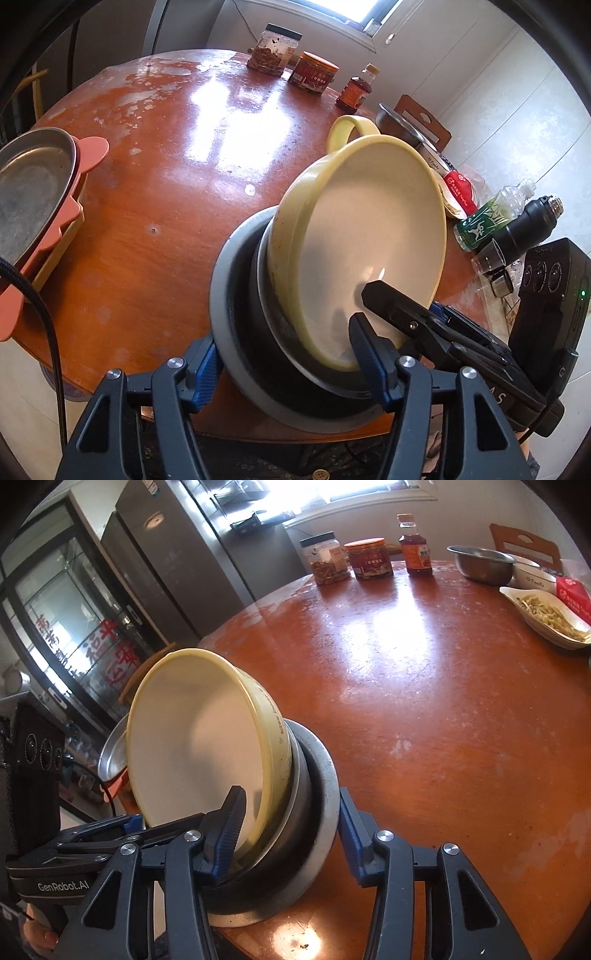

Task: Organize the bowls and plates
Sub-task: 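Lift the nested bowl stack with the left tool toward the pan-topped pink bowl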

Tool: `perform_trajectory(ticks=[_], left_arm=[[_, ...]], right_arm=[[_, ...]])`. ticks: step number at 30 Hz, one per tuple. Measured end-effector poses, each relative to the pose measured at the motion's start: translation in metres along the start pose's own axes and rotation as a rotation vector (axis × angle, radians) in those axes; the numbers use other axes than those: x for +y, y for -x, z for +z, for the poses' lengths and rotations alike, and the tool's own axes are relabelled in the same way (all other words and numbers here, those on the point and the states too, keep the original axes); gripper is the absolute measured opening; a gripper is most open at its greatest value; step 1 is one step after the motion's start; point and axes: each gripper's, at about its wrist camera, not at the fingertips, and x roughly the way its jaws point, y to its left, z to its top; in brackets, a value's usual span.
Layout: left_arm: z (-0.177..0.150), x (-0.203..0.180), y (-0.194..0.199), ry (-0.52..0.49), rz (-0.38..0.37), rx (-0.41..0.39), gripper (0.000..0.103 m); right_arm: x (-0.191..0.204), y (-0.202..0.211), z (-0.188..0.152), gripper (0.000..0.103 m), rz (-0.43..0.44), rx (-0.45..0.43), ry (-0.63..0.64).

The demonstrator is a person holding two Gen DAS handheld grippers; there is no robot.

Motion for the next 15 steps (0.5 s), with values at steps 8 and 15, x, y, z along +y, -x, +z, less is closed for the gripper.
perform_trajectory(ticks=[8, 15], left_arm=[[0.011, 0.002, 0.021, -0.006, 0.015, -0.052, 0.064], [0.024, 0.02, 0.062, 0.02, 0.049, -0.13, 0.064]], right_arm=[[0.012, 0.005, 0.009, 0.05, 0.025, -0.018, 0.004], [0.053, 0.007, 0.034, 0.05, 0.069, -0.048, 0.074]])
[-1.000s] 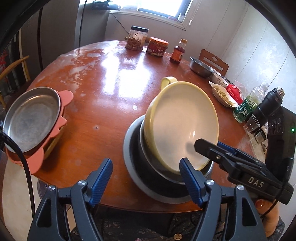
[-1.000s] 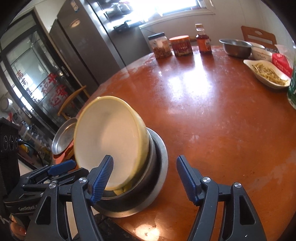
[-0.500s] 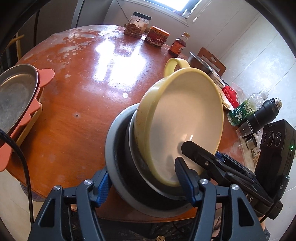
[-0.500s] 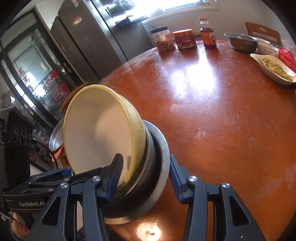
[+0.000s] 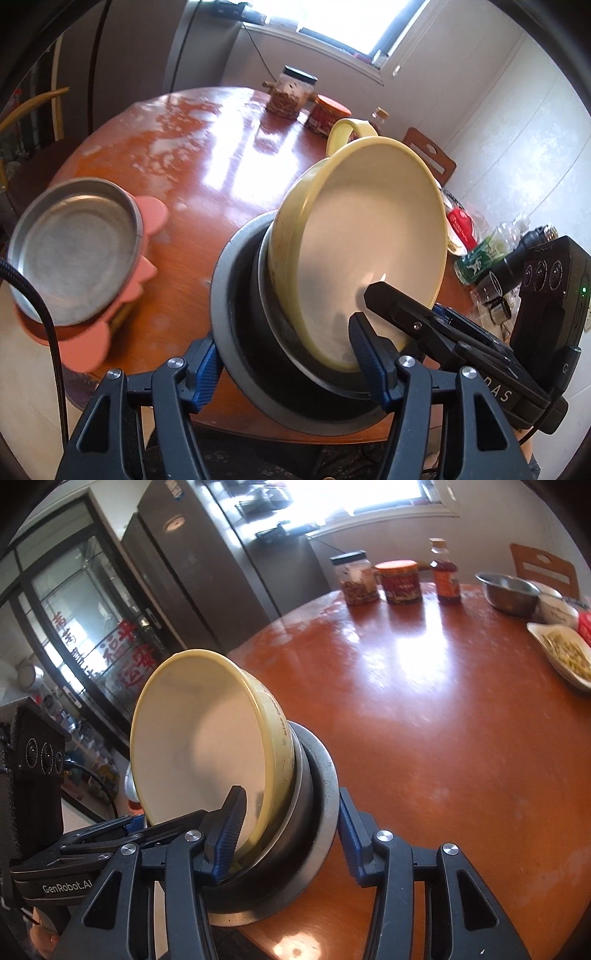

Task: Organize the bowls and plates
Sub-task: 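Lift the nested bowl stack with the left tool toward the pan-topped pink bowl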

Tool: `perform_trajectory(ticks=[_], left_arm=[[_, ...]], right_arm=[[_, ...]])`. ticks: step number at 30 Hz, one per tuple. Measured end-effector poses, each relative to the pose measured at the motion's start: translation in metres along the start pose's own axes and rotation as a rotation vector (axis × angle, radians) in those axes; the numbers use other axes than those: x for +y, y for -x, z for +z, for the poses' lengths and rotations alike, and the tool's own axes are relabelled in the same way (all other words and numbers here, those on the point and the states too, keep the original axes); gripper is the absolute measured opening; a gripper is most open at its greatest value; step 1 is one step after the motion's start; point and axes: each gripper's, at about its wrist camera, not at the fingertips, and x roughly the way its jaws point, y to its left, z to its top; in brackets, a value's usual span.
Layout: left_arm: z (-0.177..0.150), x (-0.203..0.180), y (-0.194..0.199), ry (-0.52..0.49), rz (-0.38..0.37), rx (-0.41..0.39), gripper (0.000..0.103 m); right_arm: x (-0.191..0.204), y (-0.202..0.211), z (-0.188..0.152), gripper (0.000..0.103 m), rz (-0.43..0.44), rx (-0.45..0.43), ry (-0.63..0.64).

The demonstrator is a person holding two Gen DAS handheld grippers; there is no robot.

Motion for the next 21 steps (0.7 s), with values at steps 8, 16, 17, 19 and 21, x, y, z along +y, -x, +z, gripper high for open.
perform_trajectory(ticks=[8, 16, 17, 19, 21], left_arm=[[0.017, 0.04, 0.041, 0.028, 0.085, -0.079, 0.064], [0.025, 0.082, 0.063, 0.059, 0.166, -0.134, 0.064], [0.025, 0.087, 0.064, 0.066, 0.168, -0.135, 0.064], [0.027, 0.098, 0.064, 0.075, 0.173, -0.137, 0.064], [0.03, 0.107, 0.063, 0.084, 0.178, -0.135, 0.064]], right_arm=[[0.062, -0.029, 0.027, 0.05, 0.08, 0.001, 0.094], [0.115, -0.073, 0.043, 0.05, 0.154, 0.036, 0.146], [0.121, -0.08, 0.045, 0.05, 0.156, 0.043, 0.152], [0.132, -0.091, 0.048, 0.05, 0.162, 0.052, 0.162], [0.139, -0.101, 0.049, 0.05, 0.164, 0.064, 0.167]])
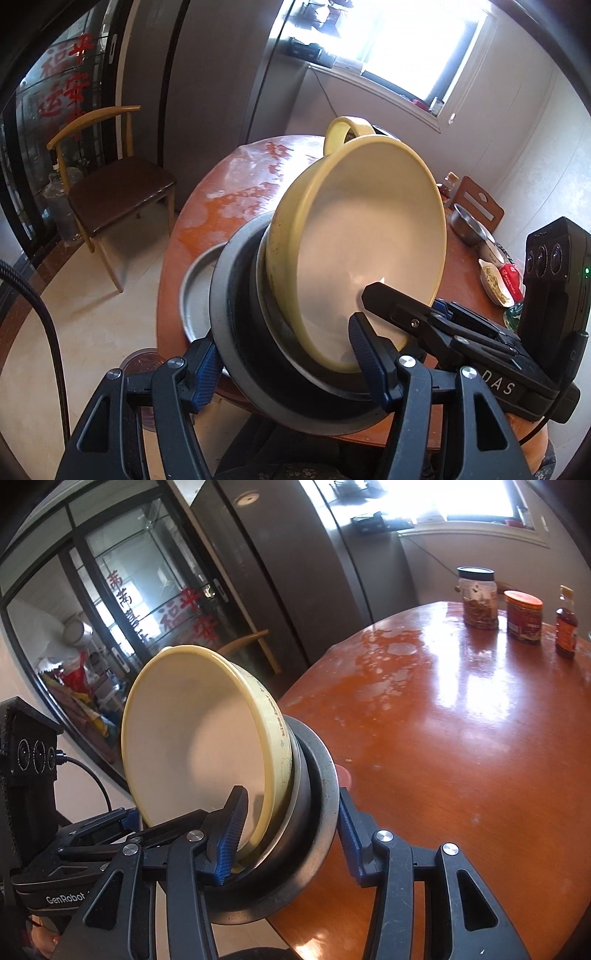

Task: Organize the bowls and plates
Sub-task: 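Lift the nested bowl stack with the left tool toward the pan-topped pink bowl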

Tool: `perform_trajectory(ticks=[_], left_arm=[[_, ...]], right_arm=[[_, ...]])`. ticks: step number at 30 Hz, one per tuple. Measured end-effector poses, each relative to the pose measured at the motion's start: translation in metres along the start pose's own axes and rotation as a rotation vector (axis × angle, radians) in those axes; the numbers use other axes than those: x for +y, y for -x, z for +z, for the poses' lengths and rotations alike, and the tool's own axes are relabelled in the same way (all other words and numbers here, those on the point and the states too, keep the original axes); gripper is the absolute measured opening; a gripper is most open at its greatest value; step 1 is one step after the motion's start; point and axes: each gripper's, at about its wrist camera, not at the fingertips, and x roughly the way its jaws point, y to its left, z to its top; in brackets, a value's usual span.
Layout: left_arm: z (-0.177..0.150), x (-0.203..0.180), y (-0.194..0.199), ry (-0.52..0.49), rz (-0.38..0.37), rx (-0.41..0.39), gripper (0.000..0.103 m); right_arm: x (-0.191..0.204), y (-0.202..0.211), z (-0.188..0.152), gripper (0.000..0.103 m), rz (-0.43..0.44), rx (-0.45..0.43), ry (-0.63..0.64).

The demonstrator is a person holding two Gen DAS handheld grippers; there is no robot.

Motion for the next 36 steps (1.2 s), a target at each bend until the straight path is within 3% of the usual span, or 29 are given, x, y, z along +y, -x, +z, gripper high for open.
perform_trajectory(ticks=[9, 18, 25, 36], left_arm=[[0.004, 0.031, -0.017, 0.023, 0.018, 0.032, 0.064], [0.001, 0.039, -0.029, 0.025, 0.014, 0.047, 0.064], [0.0, 0.036, -0.028, 0.007, 0.03, 0.031, 0.064], [0.001, 0.045, -0.016, 0.031, 0.017, 0.015, 0.065]], right_arm=[[0.006, -0.045, 0.002, 0.05, 0.011, 0.048, -0.022], [-0.003, -0.058, -0.002, 0.05, 0.007, 0.072, -0.033], [0.003, -0.057, -0.006, 0.053, -0.028, 0.053, 0.0], [-0.003, -0.046, -0.008, 0.059, -0.011, 0.035, -0.01]])
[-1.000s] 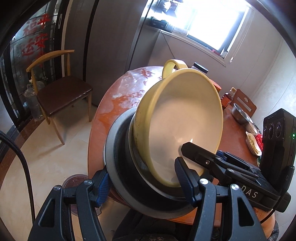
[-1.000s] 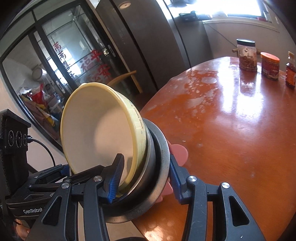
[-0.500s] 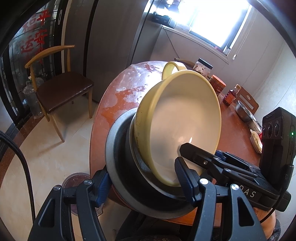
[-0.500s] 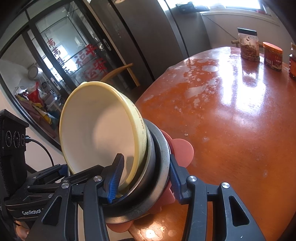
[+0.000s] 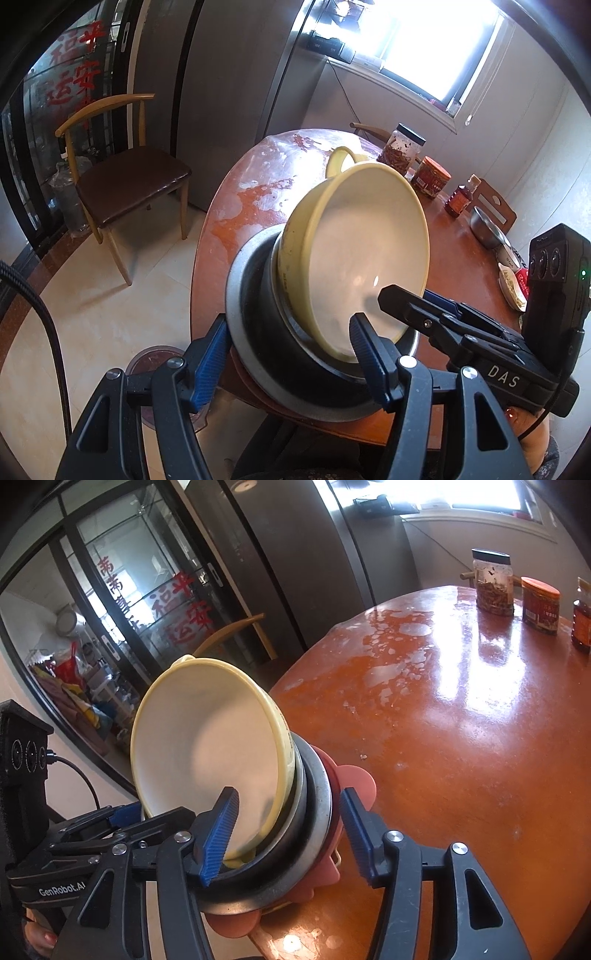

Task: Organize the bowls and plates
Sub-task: 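Lift the nested bowl stack with the left tool toward the pan-topped pink bowl, then lower the nested bowls onto the flat steel pan and open the left tool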

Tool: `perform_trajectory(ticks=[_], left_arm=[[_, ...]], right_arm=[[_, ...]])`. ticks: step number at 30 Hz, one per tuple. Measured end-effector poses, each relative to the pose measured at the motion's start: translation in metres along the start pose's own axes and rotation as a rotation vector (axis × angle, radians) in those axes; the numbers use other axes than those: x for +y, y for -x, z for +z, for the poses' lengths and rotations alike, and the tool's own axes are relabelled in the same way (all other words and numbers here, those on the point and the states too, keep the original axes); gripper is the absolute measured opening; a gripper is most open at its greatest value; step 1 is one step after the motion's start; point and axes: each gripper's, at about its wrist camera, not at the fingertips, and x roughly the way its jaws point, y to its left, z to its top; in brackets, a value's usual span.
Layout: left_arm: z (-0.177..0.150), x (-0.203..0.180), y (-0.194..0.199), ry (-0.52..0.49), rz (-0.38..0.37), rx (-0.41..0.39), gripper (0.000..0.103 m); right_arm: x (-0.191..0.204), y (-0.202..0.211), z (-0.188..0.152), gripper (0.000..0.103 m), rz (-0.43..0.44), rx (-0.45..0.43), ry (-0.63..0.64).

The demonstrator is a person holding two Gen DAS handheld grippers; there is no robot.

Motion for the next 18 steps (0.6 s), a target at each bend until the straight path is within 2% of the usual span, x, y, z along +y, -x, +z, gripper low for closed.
perform_trajectory(ticks=[5, 11, 13, 16, 17, 18], left_arm=[[-0.002, 0.015, 0.016, 0.036, -0.036, -0.019, 0.065], [-0.009, 0.054, 0.038, 0.104, -0.015, -0.083, 0.065], [-0.011, 0.07, 0.031, 0.124, 0.018, -0.056, 0.065], [-0.012, 0.095, 0.017, 0.174, 0.028, -0.023, 0.065], [-0.012, 0.098, 0.012, 0.18, 0.02, -0.01, 0.065], [-0.012, 0.101, 0.006, 0.183, -0.019, 0.007, 0.065]], right_arm=[[-0.004, 0.013, -0.005, 0.06, 0.012, -0.014, -0.005], [-0.014, 0.024, -0.013, 0.06, 0.019, -0.023, -0.038], [-0.02, 0.027, -0.015, 0.06, 0.026, -0.029, -0.059], [-0.029, 0.032, -0.021, 0.06, 0.014, -0.032, -0.076], [-0.032, 0.032, -0.023, 0.06, 0.003, -0.03, -0.083], [-0.036, 0.031, -0.025, 0.06, -0.003, -0.022, -0.092]])
